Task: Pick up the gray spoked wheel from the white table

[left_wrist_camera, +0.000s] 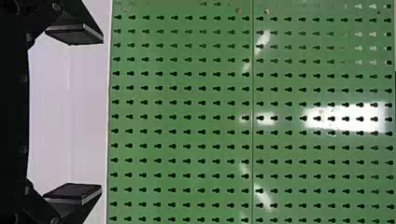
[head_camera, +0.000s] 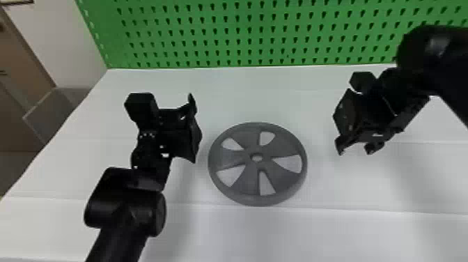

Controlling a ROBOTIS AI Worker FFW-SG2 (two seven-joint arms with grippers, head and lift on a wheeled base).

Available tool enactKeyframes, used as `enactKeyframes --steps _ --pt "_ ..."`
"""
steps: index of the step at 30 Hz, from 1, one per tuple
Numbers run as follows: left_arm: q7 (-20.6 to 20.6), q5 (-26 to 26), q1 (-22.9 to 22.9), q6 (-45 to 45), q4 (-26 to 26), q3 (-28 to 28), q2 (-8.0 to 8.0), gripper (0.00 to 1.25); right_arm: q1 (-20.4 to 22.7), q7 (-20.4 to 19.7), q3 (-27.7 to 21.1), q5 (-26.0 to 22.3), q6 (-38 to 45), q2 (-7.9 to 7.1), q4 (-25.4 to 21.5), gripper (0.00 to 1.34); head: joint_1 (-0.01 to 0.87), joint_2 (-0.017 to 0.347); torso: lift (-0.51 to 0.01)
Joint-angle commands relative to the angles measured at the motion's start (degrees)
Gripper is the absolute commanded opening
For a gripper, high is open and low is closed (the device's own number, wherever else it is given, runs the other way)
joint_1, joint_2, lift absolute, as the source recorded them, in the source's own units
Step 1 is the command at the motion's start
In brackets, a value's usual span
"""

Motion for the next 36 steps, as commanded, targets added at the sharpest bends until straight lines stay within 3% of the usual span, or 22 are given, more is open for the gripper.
enactKeyframes --steps 1,7,13,18,36 --pt "0.0 0.0 0.1 0.0 0.0 -0.1 0.00 1.09 -1.7 -0.1 6.1 -3.4 0.0 -0.29 2.0 0.86 0.779 0.149 -0.083" --pt "0.0 -0.1 0.0 0.0 0.2 -0.2 0.00 1.09 -2.9 0.0 9.7 -4.7 -1.4 -0.38 4.2 0.86 0.779 0.149 -0.083" --pt "0.0 -0.1 0.0 0.0 0.2 -0.2 0.00 1.09 -2.9 0.0 8.9 -4.3 -1.3 -0.20 4.3 0.85 0.779 0.149 -0.083" --pt "0.0 -0.1 -0.1 0.0 0.2 -0.2 0.00 1.09 -2.3 -0.1 6.3 -2.3 -1.0 0.50 4.3 0.86 0.779 0.149 -0.083" --pt "0.3 -0.3 -0.3 0.0 0.5 -0.5 0.00 1.09 -2.2 -1.0 6.4 1.1 -1.3 3.40 4.3 0.86 0.779 0.149 -0.083"
